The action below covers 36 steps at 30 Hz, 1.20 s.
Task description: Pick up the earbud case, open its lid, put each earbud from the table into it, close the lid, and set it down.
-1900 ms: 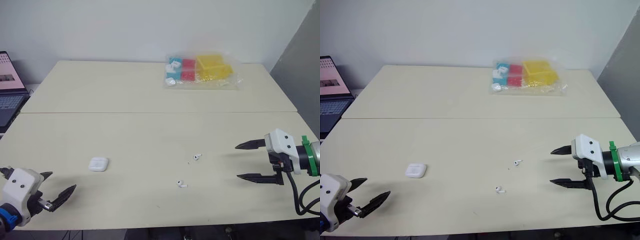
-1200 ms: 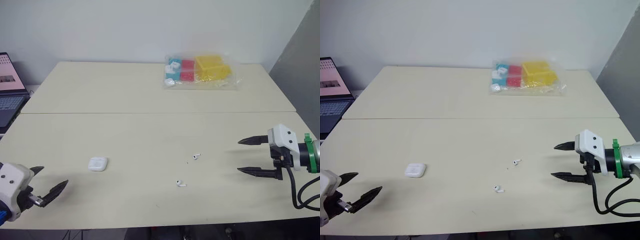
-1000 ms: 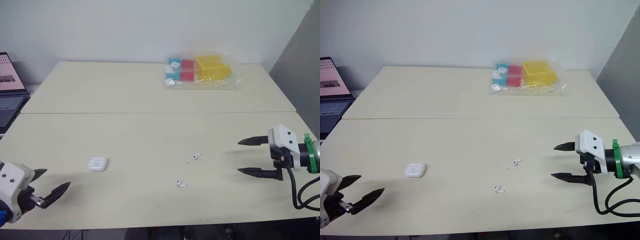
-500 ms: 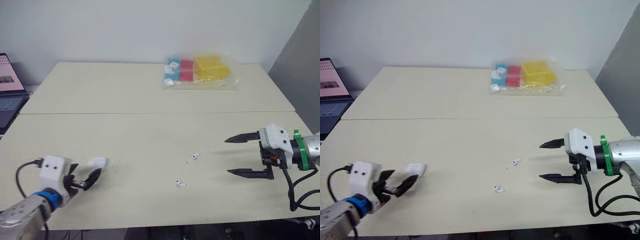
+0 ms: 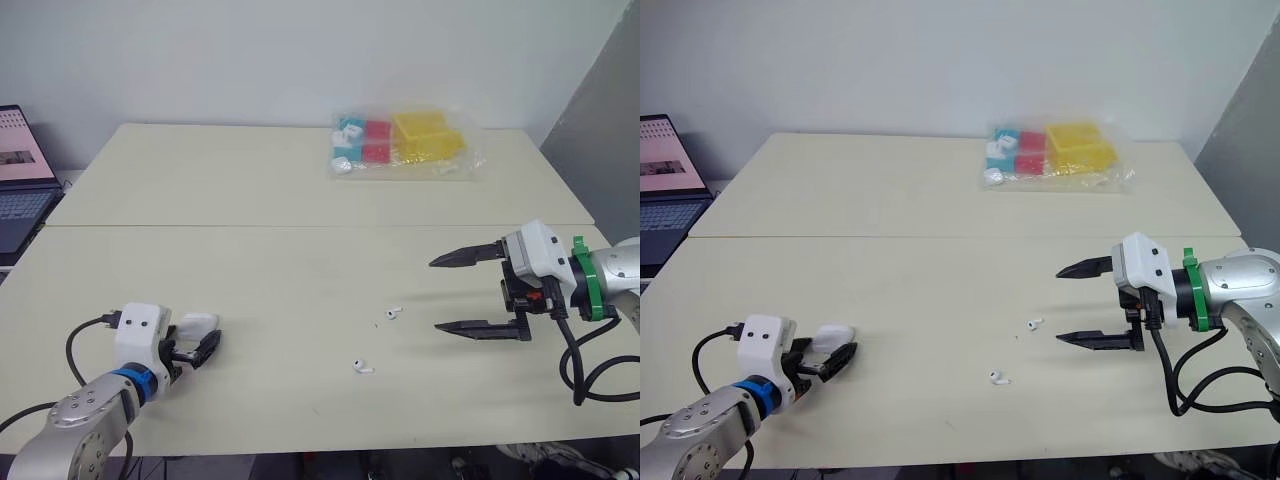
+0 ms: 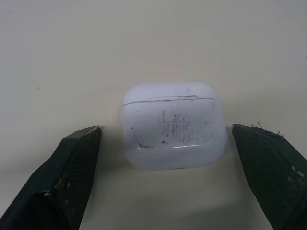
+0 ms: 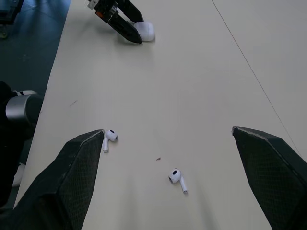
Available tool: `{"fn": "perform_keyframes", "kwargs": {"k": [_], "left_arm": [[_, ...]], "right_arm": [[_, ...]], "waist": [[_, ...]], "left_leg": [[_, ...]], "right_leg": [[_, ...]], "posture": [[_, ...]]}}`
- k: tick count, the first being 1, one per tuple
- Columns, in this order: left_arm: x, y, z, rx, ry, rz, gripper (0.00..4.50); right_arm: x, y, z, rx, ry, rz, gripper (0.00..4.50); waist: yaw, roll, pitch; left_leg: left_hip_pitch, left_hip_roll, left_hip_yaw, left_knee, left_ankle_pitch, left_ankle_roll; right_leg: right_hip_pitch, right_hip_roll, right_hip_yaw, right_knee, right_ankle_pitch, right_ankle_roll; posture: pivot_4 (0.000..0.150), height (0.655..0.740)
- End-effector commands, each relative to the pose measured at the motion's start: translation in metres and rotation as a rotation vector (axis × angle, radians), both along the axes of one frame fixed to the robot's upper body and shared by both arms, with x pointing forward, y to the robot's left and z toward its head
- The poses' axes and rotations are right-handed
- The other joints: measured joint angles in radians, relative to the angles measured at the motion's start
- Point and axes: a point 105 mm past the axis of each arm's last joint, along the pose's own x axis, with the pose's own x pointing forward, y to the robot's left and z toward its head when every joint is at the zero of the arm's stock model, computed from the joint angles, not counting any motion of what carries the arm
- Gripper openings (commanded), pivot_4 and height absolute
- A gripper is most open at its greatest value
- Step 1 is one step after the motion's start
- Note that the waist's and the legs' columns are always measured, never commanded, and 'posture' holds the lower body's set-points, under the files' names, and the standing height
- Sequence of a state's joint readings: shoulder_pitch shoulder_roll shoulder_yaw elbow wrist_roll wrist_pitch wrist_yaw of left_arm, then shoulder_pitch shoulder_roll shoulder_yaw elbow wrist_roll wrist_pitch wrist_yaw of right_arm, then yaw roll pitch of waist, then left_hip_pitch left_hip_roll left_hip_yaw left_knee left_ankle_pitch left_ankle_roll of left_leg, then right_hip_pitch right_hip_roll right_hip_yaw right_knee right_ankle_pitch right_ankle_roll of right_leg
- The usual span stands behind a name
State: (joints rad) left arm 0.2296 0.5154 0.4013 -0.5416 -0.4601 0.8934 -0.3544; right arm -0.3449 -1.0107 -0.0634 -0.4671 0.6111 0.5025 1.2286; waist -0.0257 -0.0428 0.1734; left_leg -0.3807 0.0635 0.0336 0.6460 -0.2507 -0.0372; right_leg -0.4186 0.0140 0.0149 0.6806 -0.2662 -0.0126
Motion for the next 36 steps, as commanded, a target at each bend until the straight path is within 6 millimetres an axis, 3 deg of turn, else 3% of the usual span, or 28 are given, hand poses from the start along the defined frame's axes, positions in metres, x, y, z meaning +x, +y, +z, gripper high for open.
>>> {"fn": "perform_keyframes", "kwargs": {"k": [1, 10, 13, 17, 24, 26, 33, 36], "left_arm": [[0.003, -0.007, -0.006, -0.031, 0.025, -0.015, 4.50], [0.002, -0.011, -0.013, -0.071, 0.098, -0.021, 4.50], [-0.002, -0.014, -0.016, -0.070, 0.126, -0.044, 3.97], [-0.011, -0.009, -0.020, -0.028, 0.166, -0.050, 2.81], [-0.023, -0.009, -0.020, -0.006, 0.194, -0.122, 2.80], [-0.020, -0.018, -0.015, 0.007, 0.147, -0.190, 2.80], [0.006, -0.129, 0.039, 0.048, -0.281, -0.855, 2.80], [0.013, -0.156, 0.052, 0.096, -0.429, -1.002, 2.80]], "right_arm": [[-0.003, 0.007, 0.010, 0.009, -0.037, 0.038, 4.46], [0.004, 0.016, 0.015, 0.027, -0.028, 0.086, 4.46], [0.004, 0.018, 0.016, 0.032, -0.027, 0.089, 4.50], [0.004, 0.017, 0.018, 0.035, -0.035, 0.083, 4.50], [0.003, 0.016, 0.019, 0.040, -0.048, 0.050, 4.50], [0.003, 0.016, 0.019, 0.039, -0.047, 0.042, 4.50], [-0.009, 0.011, 0.009, 0.127, 0.179, -0.129, 4.50], [-0.015, 0.015, -0.002, 0.121, 0.263, -0.209, 4.50]], "waist": [[0.000, 0.000, 0.000], [0.000, 0.003, -0.002], [0.000, 0.003, -0.002], [-0.001, 0.003, -0.002], [-0.007, 0.004, -0.002], [-0.004, 0.004, -0.002], [0.033, 0.003, -0.001], [0.035, 0.003, -0.001]], "left_leg": [[0.000, 0.000, 0.000, 0.000, 0.000, 0.000], [0.003, 0.000, -0.001, 0.000, 0.000, 0.000], [0.003, -0.001, 0.000, 0.000, 0.000, 0.000], [0.003, 0.000, 0.000, 0.000, 0.000, 0.000], [0.003, 0.000, 0.002, -0.001, 0.000, 0.000], [0.003, 0.000, 0.001, -0.001, 0.000, 0.000], [-0.002, -0.001, 0.001, 0.001, 0.000, 0.000], [-0.003, -0.001, 0.002, 0.001, 0.000, 0.000]], "right_leg": [[0.000, 0.000, 0.000, 0.000, 0.000, 0.000], [0.003, 0.000, 0.000, 0.000, 0.000, 0.000], [0.003, -0.001, 0.000, 0.000, 0.000, 0.000], [0.003, -0.001, 0.001, -0.001, 0.000, 0.000], [0.002, -0.001, 0.002, -0.001, -0.001, -0.001], [0.002, -0.001, 0.001, -0.001, -0.001, -0.001], [-0.001, -0.003, 0.000, -0.002, 0.000, 0.000], [-0.001, -0.002, 0.001, -0.002, 0.001, 0.002]], "posture": [[0.150, 0.7389], [0.150, 0.7389], [0.150, 0.7389], [0.150, 0.7389], [0.150, 0.7389], [0.150, 0.7389], [0.150, 0.7389], [0.150, 0.7389]]}}
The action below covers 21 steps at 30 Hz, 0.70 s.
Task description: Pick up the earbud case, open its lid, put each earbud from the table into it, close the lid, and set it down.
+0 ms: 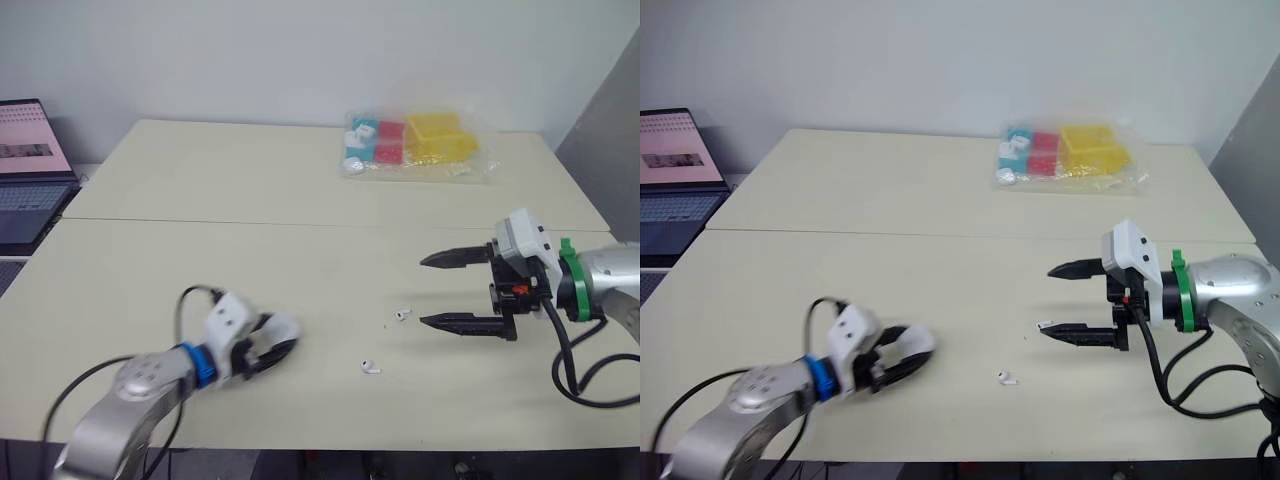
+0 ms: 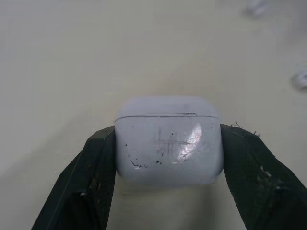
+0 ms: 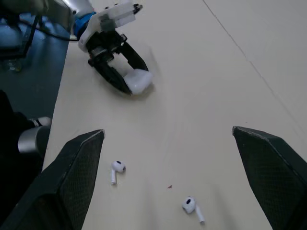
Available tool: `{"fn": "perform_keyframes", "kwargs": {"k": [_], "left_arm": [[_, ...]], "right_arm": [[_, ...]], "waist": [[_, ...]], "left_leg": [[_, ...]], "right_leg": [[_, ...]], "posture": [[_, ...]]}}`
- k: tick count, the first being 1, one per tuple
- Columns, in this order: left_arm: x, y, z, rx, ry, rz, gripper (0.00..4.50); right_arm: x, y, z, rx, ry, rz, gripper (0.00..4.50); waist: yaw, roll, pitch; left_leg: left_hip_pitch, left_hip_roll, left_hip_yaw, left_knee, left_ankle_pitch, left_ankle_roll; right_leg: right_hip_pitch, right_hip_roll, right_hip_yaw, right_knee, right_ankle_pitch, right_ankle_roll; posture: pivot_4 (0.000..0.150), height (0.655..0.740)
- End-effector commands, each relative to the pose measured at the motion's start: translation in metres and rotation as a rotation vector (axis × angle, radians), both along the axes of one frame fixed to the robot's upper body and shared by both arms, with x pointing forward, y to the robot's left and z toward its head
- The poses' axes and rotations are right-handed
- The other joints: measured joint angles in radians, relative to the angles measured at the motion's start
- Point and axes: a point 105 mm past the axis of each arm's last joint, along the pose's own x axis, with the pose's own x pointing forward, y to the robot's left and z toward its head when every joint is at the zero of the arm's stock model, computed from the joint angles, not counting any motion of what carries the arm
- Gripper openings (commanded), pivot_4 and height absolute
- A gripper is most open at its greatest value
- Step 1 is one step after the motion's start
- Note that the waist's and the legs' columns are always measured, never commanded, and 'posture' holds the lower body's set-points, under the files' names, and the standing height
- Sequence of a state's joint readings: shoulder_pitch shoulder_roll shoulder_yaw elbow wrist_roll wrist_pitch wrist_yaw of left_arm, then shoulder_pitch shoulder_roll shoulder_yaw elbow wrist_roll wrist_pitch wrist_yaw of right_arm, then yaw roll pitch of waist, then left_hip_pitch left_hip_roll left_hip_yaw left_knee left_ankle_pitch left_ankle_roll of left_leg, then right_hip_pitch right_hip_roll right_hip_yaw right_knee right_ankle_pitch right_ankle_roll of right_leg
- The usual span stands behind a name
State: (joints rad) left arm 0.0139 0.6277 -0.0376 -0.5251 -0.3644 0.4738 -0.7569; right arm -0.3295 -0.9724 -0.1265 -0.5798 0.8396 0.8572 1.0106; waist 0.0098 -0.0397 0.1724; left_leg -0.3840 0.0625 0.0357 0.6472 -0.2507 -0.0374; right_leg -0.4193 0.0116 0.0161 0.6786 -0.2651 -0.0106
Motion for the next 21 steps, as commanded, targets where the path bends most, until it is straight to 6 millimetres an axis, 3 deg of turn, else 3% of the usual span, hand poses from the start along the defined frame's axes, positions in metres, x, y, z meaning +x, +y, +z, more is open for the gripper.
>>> {"fn": "perform_keyframes", "kwargs": {"k": [1, 4, 8, 10, 21], "left_arm": [[0.002, -0.030, 0.016, 0.039, -0.216, -0.195, 2.80], [0.005, -0.042, 0.019, 0.068, -0.316, -0.287, 2.80], [0.012, -0.059, 0.027, 0.093, -0.478, -0.404, 2.80], [0.017, -0.061, 0.026, 0.116, -0.537, -0.427, 2.80], [0.023, -0.065, 0.028, 0.079, -0.578, -0.448, 2.80]], "right_arm": [[-0.011, 0.008, -0.004, 0.001, 0.080, -0.072, 4.50], [-0.013, 0.013, -0.016, -0.013, 0.182, -0.136, 4.50], [0.013, 0.032, -0.027, 0.129, 0.284, -0.300, 4.50], [0.015, 0.039, -0.030, 0.156, 0.357, -0.310, 4.50], [0.023, 0.060, -0.033, 0.209, 0.477, -0.323, 4.50]], "waist": [[-0.008, 0.001, 0.000], [-0.018, 0.001, 0.000], [-0.021, 0.000, 0.000], [-0.020, 0.000, 0.000], [-0.022, 0.000, 0.000]], "left_leg": [[0.000, 0.000, 0.000, 0.000, 0.000, 0.000], [0.001, 0.001, 0.001, -0.002, 0.000, 0.000], [0.001, 0.002, 0.000, -0.002, 0.000, 0.000], [0.001, 0.001, -0.001, -0.001, 0.000, 0.001], [-0.006, 0.000, 0.000, -0.001, 0.000, 0.001]], "right_leg": [[0.000, 0.000, 0.001, 0.000, 0.000, 0.000], [-0.001, 0.003, 0.003, 0.000, 0.000, 0.000], [0.000, 0.005, 0.000, 0.001, 0.000, -0.001], [-0.001, 0.005, 0.000, 0.002, 0.000, -0.001], [-0.003, 0.005, -0.001, -0.001, -0.001, 0.002]], "posture": [[0.150, 0.7389], [0.150, 0.7389], [0.150, 0.7389], [0.150, 0.7389], [0.150, 0.7389]]}}
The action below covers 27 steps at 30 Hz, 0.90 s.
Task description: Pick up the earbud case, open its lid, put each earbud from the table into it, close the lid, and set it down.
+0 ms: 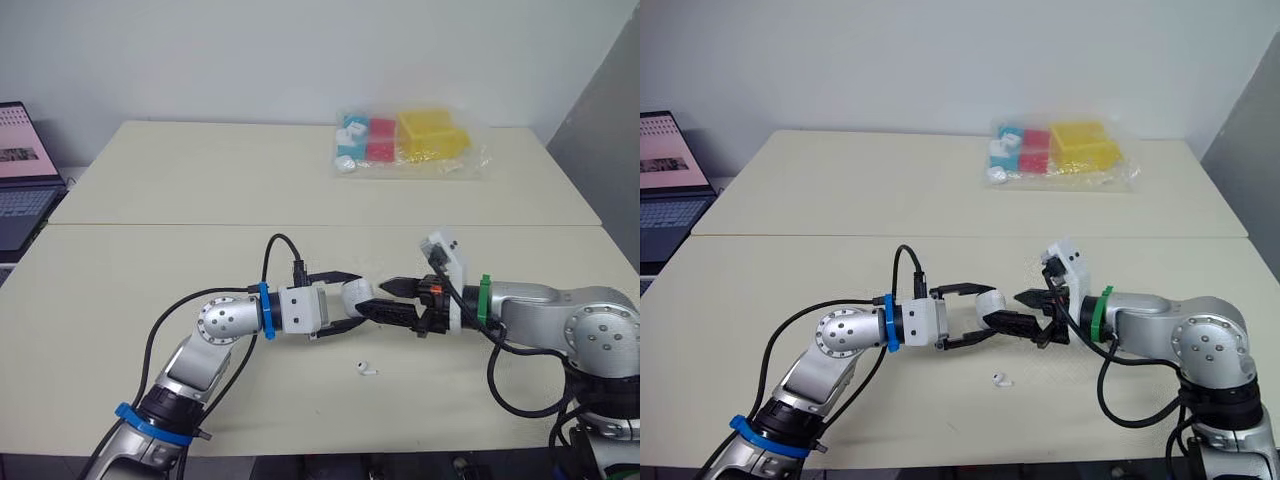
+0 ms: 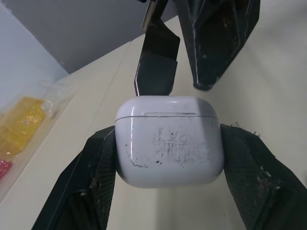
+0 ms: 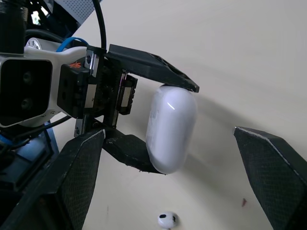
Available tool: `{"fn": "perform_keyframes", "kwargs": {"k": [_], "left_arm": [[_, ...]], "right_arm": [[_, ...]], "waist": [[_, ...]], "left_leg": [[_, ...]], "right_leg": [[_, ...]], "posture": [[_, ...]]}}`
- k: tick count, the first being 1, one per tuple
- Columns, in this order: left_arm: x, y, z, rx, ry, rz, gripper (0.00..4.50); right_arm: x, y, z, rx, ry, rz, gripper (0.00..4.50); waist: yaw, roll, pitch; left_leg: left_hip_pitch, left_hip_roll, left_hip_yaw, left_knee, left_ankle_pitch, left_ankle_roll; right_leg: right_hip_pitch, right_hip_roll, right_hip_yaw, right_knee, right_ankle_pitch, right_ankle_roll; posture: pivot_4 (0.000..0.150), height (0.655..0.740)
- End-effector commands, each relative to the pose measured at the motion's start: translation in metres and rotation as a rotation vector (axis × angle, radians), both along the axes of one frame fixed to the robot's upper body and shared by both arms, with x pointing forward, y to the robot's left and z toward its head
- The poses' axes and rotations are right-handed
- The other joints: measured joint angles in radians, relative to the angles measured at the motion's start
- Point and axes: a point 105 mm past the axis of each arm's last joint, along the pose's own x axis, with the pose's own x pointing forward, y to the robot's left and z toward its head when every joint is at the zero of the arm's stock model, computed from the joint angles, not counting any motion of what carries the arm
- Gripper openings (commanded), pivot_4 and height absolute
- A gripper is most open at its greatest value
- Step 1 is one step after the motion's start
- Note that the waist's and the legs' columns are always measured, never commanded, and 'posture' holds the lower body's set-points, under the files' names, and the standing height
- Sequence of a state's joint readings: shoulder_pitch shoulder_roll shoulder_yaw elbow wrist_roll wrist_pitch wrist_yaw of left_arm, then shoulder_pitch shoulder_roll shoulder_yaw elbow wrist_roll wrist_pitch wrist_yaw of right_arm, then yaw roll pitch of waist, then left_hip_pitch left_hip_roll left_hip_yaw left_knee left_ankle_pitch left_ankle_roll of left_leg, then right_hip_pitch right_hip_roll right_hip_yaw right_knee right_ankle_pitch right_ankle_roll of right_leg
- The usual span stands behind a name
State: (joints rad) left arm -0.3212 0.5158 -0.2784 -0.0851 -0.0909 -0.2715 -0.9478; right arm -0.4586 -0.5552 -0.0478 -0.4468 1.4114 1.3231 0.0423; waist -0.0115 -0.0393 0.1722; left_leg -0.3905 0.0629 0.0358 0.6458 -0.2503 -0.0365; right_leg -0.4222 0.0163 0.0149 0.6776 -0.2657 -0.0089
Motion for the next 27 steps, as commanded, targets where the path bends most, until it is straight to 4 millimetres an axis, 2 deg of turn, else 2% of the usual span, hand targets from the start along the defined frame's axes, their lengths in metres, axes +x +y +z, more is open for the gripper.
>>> {"fn": "perform_keyframes", "kwargs": {"k": [1, 12, 16, 23, 24, 27], "left_arm": [[-0.002, -0.005, 0.011, -0.039, -0.042, -0.021, 2.80], [-0.004, -0.006, 0.011, -0.055, -0.033, -0.007, 2.80], [-0.005, -0.007, 0.010, -0.058, -0.029, -0.012, 2.80], [-0.002, -0.008, 0.013, -0.077, -0.016, -0.008, 2.80], [-0.003, -0.008, 0.013, -0.084, -0.012, -0.008, 2.80], [-0.004, -0.008, 0.014, -0.093, -0.006, -0.012, 2.80]], "right_arm": [[-0.002, 0.005, 0.006, 0.024, -0.003, 0.022, 4.50], [-0.001, 0.005, -0.006, 0.039, 0.054, 0.015, 4.50], [-0.002, 0.008, -0.006, 0.070, 0.072, 0.023, 3.57], [-0.004, 0.010, -0.007, 0.098, 0.099, 0.046, 0.92], [-0.003, 0.010, -0.006, 0.113, 0.107, 0.048, 0.75], [-0.002, 0.010, -0.005, 0.134, 0.117, 0.052, 0.75]], "waist": [[-0.001, 0.000, 0.000], [-0.012, 0.000, 0.000], [-0.013, 0.000, 0.000], [-0.015, 0.000, 0.000], [-0.015, 0.000, 0.000], [-0.015, 0.000, 0.000]], "left_leg": [[0.000, 0.000, 0.000, 0.000, 0.000, 0.000], [0.000, 0.001, -0.001, 0.000, 0.000, 0.000], [0.000, 0.001, -0.001, 0.000, 0.000, 0.000], [0.000, 0.001, -0.001, 0.000, 0.000, 0.000], [0.000, 0.001, -0.001, 0.000, 0.000, 0.000], [0.000, 0.001, -0.001, 0.000, 0.000, 0.000]], "right_leg": [[0.000, 0.000, 0.000, 0.000, 0.000, 0.000], [0.000, 0.000, -0.001, 0.001, 0.000, 0.000], [0.000, 0.000, -0.001, 0.001, 0.000, 0.000], [0.000, 0.000, -0.001, 0.001, 0.000, 0.000], [0.000, 0.000, -0.001, 0.001, 0.000, 0.000], [0.000, 0.000, -0.001, 0.001, 0.000, 0.000]], "posture": [[0.150, 0.7389], [0.150, 0.7389], [0.150, 0.7389], [0.150, 0.7389], [0.150, 0.7389], [0.150, 0.7389]]}}
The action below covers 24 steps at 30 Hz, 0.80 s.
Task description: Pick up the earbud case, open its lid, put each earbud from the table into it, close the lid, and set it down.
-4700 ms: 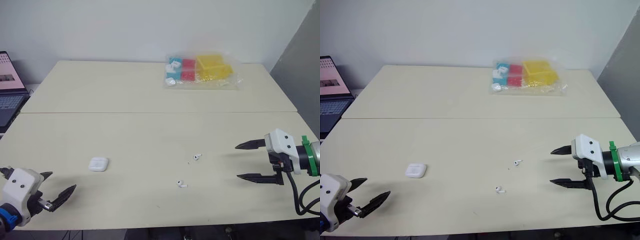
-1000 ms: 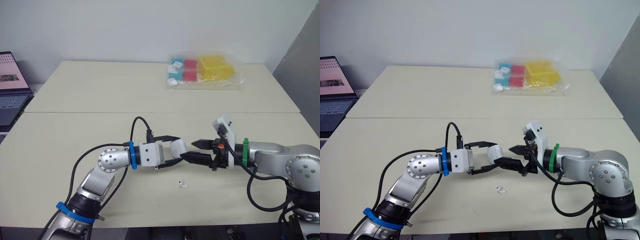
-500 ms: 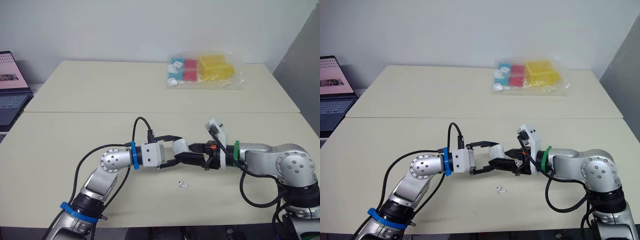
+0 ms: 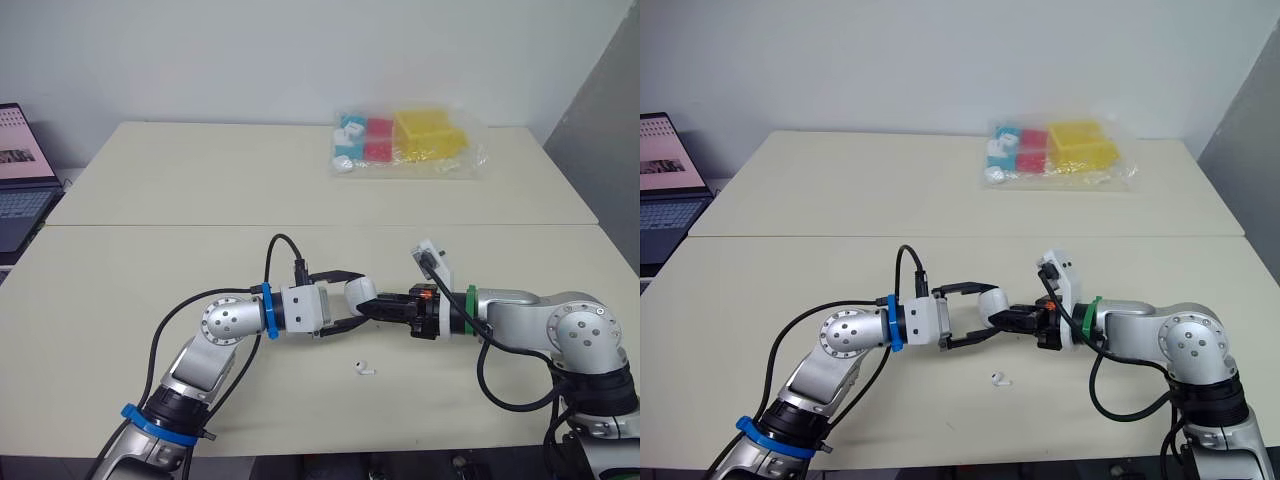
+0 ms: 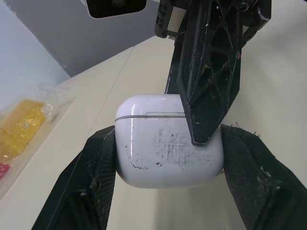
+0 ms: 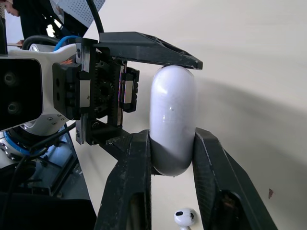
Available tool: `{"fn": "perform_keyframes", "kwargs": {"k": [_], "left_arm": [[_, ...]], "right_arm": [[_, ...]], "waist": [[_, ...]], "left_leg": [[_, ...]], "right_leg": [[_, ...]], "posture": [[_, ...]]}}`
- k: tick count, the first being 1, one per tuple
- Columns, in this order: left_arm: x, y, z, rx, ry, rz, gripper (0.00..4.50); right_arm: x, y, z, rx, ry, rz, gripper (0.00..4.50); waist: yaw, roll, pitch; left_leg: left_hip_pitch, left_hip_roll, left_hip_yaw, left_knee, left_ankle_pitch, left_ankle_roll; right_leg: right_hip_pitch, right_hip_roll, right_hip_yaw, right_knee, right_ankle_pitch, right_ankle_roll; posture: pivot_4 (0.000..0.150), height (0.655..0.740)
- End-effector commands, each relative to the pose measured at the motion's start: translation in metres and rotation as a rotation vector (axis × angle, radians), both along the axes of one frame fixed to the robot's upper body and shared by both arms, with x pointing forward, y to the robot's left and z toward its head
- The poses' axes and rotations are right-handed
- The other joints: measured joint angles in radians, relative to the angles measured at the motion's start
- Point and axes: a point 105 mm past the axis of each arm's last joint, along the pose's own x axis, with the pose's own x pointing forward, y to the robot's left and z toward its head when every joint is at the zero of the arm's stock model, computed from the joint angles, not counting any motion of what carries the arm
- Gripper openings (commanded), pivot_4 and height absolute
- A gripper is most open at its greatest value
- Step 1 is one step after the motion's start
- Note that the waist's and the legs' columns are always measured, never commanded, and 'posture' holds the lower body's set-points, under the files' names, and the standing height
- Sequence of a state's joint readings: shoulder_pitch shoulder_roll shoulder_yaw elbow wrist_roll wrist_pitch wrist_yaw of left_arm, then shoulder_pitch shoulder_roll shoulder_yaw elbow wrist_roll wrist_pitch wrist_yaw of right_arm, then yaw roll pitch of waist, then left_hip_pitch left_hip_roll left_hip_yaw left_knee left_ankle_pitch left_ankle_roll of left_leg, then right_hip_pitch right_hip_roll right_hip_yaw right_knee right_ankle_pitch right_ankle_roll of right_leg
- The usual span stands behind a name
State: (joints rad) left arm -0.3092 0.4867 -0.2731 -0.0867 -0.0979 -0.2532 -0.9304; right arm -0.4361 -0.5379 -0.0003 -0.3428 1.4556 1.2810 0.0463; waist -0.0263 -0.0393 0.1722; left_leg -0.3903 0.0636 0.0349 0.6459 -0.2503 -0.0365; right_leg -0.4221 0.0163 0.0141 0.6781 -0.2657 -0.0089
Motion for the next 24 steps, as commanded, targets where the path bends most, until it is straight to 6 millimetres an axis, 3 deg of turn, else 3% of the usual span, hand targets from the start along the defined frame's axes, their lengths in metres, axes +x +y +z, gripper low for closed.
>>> {"fn": "perform_keyframes", "kwargs": {"k": [1, 10, 15, 20, 24], "left_arm": [[-0.005, -0.005, 0.014, -0.052, -0.030, -0.029, 2.80], [-0.001, -0.003, 0.020, -0.114, 0.009, -0.004, 2.80], [0.006, 0.011, 0.009, 0.012, 0.129, 0.028, 4.44], [0.005, 0.036, 0.006, 0.113, 0.405, 0.052, 4.46], [0.003, 0.042, 0.015, 0.148, 0.510, 0.066, 4.46]], "right_arm": [[-0.006, 0.007, 0.011, 0.074, -0.009, 0.052, 0.75], [-0.008, 0.008, 0.012, 0.079, -0.005, 0.079, 0.75], [-0.007, 0.009, 0.015, 0.062, -0.034, 0.092, 0.75], [-0.005, 0.004, 0.021, -0.037, -0.122, 0.115, 0.75], [-0.002, -0.004, 0.023, -0.181, -0.240, 0.144, 0.75]], "waist": [[0.000, 0.000, 0.000], [0.000, 0.000, 0.000], [-0.002, 0.000, 0.000], [-0.005, 0.001, 0.001], [-0.003, 0.001, 0.001]], "left_leg": [[0.000, 0.000, 0.000, 0.000, 0.000, 0.000], [0.000, 0.000, 0.000, 0.000, 0.000, 0.000], [0.000, 0.000, 0.000, 0.000, 0.000, 0.000], [0.000, 0.000, -0.001, 0.000, 0.000, 0.000], [-0.001, 0.000, -0.002, 0.000, 0.000, 0.000]], "right_leg": [[0.000, 0.000, 0.000, 0.000, 0.000, 0.000], [0.000, 0.000, 0.000, 0.000, 0.000, 0.000], [0.000, 0.000, 0.000, 0.000, 0.000, 0.000], [-0.001, 0.001, -0.001, 0.000, 0.000, 0.000], [-0.002, 0.001, -0.001, -0.001, 0.000, 0.000]], "posture": [[0.150, 0.7389], [0.150, 0.7389], [0.150, 0.7389], [0.150, 0.7389], [0.150, 0.7389]]}}
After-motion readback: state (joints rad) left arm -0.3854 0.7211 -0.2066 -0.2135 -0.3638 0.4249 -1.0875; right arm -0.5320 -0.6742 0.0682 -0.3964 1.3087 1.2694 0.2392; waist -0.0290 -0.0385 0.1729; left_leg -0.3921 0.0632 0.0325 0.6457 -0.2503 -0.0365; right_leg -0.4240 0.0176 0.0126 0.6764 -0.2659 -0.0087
